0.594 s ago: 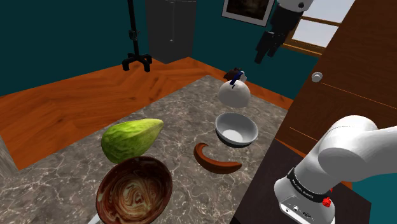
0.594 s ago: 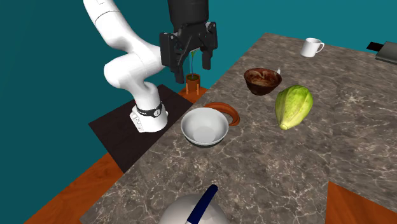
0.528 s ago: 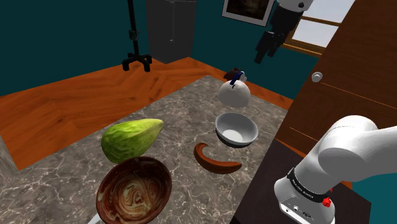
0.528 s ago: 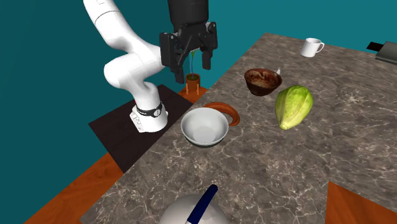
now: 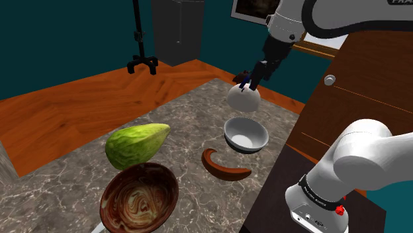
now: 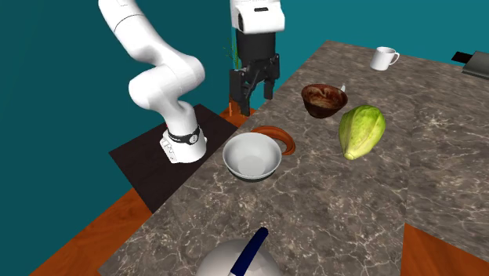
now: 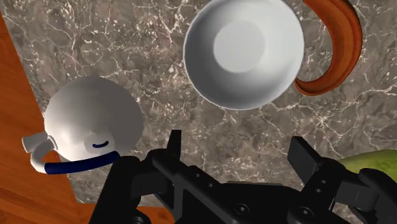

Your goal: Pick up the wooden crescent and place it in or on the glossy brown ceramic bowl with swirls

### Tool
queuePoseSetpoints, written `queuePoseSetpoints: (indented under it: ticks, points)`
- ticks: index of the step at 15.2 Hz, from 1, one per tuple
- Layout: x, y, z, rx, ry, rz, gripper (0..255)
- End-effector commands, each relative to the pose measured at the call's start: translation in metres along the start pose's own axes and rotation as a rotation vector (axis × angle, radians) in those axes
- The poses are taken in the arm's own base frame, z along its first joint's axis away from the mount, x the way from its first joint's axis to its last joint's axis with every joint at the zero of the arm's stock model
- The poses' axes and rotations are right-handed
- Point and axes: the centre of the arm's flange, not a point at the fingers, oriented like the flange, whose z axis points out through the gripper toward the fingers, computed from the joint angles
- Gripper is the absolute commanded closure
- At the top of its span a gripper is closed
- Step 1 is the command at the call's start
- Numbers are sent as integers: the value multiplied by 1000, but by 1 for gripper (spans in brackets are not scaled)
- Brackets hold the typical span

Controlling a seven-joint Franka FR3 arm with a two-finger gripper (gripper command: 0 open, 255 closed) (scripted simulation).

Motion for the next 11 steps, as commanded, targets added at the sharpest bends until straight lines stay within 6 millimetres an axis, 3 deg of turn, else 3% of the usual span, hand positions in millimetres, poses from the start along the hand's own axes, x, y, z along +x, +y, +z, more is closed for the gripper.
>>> queuePoseSetpoints:
  ticks: [1, 11]
  points:
    - [-5, -17, 17, 2, -2, -15, 0]
    - [-25, -112, 104, 10, -16, -93, 0]
